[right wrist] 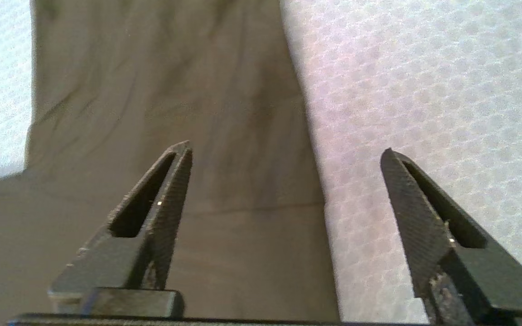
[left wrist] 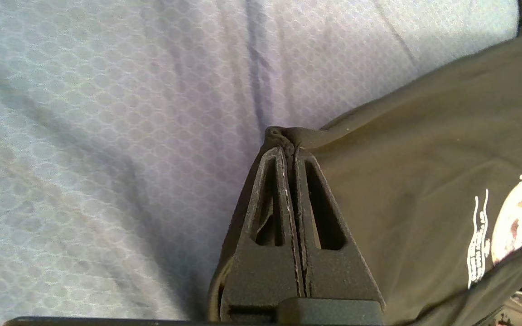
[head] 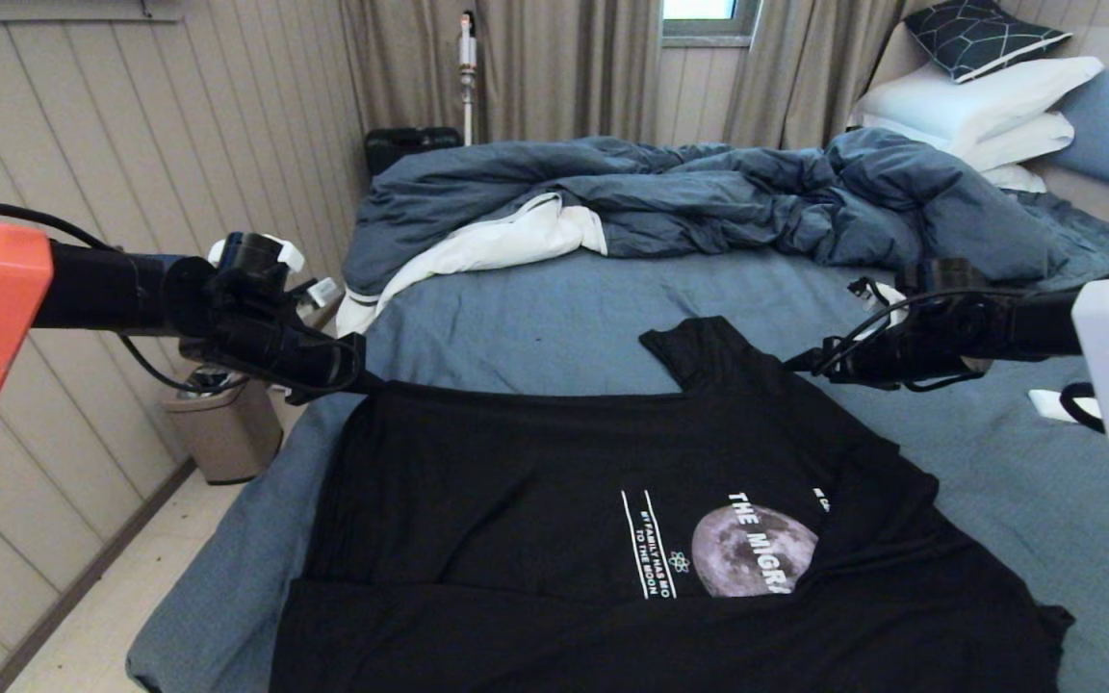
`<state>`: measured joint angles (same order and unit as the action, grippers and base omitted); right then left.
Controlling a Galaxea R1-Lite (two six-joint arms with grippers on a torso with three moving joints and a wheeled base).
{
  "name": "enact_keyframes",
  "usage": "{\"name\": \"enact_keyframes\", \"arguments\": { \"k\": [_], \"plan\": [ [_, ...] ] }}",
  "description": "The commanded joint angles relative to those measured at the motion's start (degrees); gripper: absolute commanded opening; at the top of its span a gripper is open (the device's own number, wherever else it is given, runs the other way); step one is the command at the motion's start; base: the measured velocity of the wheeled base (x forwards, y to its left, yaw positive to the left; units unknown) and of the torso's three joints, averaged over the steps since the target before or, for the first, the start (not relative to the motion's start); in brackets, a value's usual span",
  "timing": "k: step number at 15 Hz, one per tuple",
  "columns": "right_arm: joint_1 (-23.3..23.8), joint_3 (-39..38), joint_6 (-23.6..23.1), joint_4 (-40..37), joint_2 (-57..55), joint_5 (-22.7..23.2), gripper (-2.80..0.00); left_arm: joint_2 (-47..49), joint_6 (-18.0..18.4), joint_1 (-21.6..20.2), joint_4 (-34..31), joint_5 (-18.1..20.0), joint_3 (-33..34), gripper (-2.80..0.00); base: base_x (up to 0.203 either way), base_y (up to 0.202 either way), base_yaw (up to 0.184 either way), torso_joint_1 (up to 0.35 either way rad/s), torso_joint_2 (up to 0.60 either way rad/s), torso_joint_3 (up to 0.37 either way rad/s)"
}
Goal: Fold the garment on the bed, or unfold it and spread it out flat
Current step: Fold the black T-shirt
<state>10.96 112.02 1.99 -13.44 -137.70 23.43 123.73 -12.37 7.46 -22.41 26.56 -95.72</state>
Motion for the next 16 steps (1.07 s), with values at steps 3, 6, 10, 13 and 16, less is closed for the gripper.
{"name": "enact_keyframes", "arguments": {
  "k": [3, 6, 10, 13, 16],
  "plan": [
    [-0.7, 0.04, 0.21, 0.77, -1.17, 0.11, 0.0, -0.11, -0.19, 0.07, -0.09, 0.07, -0.25, -2.8, 0.0, 0.0, 0.0, 0.0, 0.0, 0.0],
    [-1.1, 0.04, 0.27, 2.33, -1.52, 0.03, 0.0, 0.02, -0.19, 0.01, -0.01, 0.07, -0.09, -2.8, 0.0, 0.0, 0.0, 0.0, 0.0, 0.0],
    [-2.08, 0.04, 0.3, 2.54, -2.05, -0.5, -1.3, 0.1, -0.28, 0.1, 0.17, 0.09, -0.09, -2.8, 0.0, 0.0, 0.0, 0.0, 0.0, 0.0],
    [-2.43, 0.04, 0.38, 2.36, -2.4, -0.5, -2.8, 0.1, -0.37, 0.03, 0.17, 0.16, -0.08, -2.8, 0.0, 0.0, 0.0, 0.0, 0.0, 0.0],
    [-2.52, 0.04, 0.38, 2.63, -2.49, -0.5, -2.8, 0.28, -0.37, 0.01, 0.26, 0.16, 0.01, -2.8, 0.0, 0.0, 0.0, 0.0, 0.0, 0.0]
  ]
}}
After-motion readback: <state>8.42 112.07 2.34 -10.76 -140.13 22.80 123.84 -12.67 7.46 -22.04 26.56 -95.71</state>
